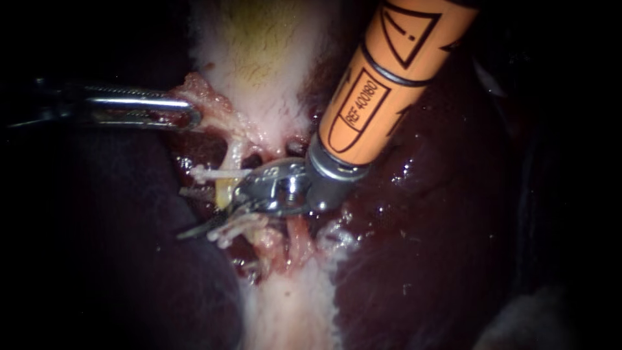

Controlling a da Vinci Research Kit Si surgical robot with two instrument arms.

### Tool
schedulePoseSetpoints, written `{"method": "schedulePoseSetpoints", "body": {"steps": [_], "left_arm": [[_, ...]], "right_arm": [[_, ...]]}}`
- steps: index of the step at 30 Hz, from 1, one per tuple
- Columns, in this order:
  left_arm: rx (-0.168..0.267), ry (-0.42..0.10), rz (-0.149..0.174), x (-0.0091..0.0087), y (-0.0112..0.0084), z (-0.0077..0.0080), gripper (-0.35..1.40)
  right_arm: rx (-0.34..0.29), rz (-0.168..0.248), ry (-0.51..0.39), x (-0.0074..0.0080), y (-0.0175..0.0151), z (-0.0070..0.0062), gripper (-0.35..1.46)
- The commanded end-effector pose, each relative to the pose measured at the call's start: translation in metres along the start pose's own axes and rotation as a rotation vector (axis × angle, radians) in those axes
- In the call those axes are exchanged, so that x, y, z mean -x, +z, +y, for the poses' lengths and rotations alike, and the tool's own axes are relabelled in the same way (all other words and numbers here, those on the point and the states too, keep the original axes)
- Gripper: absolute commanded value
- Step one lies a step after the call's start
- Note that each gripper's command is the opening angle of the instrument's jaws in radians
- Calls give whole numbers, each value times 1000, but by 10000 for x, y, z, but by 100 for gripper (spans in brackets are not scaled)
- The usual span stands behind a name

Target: Go to the cutting position left tube

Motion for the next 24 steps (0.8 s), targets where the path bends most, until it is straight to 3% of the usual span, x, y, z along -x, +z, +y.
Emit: {"method": "schedulePoseSetpoints", "body": {"steps": [1,9,15,19,24], "left_arm": [[1,0,0,0,0,0,-35],[2,0,-1,1,-1,-2,-35],[2,1,-1,1,-2,-2,-35],[2,1,-1,1,-2,-2,-35],[3,1,-1,1,-2,-2,-35]], "right_arm": [[-2,2,-2,-1,-2,-2,130],[-27,53,9,-19,-12,-22,136],[-64,68,15,-38,-19,-39,135],[-117,51,15,-40,-19,-41,130],[-115,49,18,-38,-19,-39,130]]}}
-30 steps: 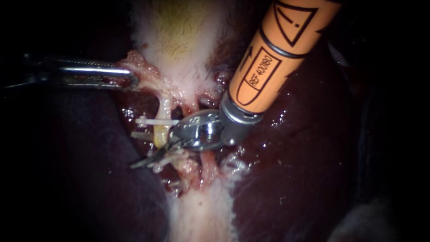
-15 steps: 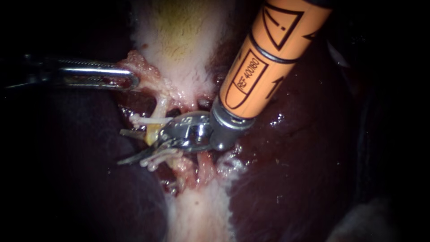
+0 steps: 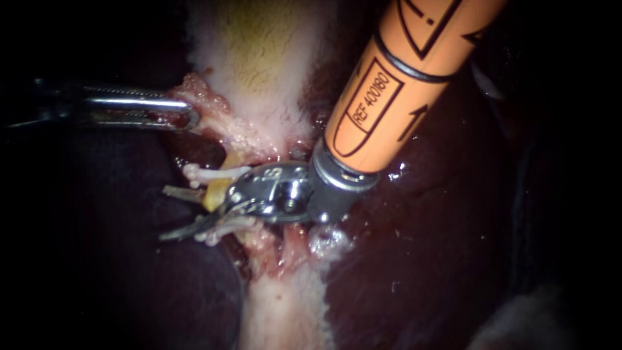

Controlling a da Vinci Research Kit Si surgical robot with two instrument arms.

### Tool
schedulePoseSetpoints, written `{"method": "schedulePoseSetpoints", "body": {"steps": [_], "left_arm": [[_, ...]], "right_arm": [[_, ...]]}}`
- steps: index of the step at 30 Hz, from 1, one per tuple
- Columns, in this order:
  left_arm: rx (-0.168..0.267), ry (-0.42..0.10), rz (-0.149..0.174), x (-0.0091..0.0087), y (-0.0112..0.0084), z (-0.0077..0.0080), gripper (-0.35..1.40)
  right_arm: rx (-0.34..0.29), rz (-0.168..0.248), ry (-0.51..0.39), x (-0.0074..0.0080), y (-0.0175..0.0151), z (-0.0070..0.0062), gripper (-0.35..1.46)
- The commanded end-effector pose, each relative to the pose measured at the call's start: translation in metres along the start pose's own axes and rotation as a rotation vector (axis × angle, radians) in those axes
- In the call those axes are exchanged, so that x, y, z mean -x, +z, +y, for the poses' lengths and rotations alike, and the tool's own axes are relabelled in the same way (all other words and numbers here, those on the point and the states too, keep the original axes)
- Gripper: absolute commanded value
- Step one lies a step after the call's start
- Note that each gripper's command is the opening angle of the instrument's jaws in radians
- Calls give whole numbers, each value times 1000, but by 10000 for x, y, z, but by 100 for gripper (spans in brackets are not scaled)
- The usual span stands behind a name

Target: Go to the cutting position left tube

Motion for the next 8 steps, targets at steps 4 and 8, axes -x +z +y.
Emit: {"method": "schedulePoseSetpoints", "body": {"steps": [4,8], "left_arm": [[0,0,0,0,0,0,-35],[0,0,0,0,0,0,-35]], "right_arm": [[2,-1,1,2,0,1,130],[2,-1,1,2,0,1,130]]}}
